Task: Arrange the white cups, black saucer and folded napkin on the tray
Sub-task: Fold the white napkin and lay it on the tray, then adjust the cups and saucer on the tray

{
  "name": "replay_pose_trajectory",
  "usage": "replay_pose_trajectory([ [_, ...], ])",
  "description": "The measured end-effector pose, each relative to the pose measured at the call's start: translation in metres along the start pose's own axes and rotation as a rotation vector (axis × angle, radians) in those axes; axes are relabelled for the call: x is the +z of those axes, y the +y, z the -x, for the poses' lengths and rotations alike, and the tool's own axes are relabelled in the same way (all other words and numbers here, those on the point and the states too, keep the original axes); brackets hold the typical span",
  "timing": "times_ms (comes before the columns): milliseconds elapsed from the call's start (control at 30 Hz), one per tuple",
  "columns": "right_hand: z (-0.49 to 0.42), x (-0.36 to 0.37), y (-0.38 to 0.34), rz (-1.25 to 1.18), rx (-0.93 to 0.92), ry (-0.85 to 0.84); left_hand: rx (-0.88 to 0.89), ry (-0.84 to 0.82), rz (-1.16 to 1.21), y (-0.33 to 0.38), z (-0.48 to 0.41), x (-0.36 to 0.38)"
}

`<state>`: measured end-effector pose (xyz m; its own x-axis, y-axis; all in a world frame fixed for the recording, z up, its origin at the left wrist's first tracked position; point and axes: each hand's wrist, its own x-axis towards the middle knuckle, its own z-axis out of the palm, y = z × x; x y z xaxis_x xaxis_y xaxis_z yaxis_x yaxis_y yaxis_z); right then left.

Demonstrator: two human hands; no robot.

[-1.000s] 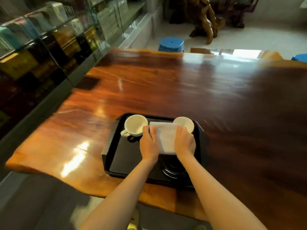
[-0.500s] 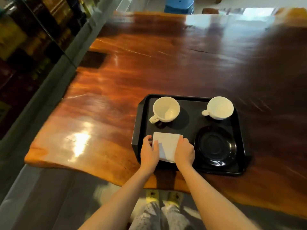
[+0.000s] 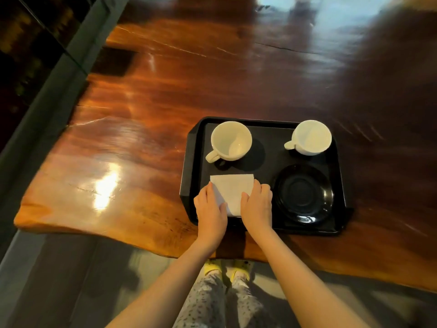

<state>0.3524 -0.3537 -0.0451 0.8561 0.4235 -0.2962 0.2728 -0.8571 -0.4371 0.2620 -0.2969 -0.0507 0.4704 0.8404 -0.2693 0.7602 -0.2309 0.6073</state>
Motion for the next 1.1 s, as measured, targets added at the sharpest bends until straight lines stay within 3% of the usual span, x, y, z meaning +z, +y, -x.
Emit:
replay_pose_trajectory([
  [200, -0.005, -0.006, 0.002, -0.100, -0.001, -0.055, 0.052, 0.025, 0.028, 0.008, -0.008, -0.013],
  [333, -0.039, -0.029, -0.005, -0.319, -0.123, -0.084, 0.140, 0.083, 0.188, 0.030, -0.045, -0.036],
  [500, -0.099, -0.045, -0.028, -0.427, -0.212, -0.283, 0.150, -0.149, 0.272, 0.056, -0.105, -0.053],
  [600, -0.109, -0.040, -0.034, -0.523, -0.309, -0.330, 0.203, -0.189, 0.302, 0.056, -0.121, -0.057],
  [933, -0.099, -0.019, -0.029, -0.644, -0.228, -0.087, 0.288, -0.331, 0.194, 0.066, -0.160, -0.062],
  [1100, -0.106, -0.021, -0.029, -0.643, -0.214, -0.062, 0.308, -0.343, 0.203, 0.073, -0.169, -0.060],
])
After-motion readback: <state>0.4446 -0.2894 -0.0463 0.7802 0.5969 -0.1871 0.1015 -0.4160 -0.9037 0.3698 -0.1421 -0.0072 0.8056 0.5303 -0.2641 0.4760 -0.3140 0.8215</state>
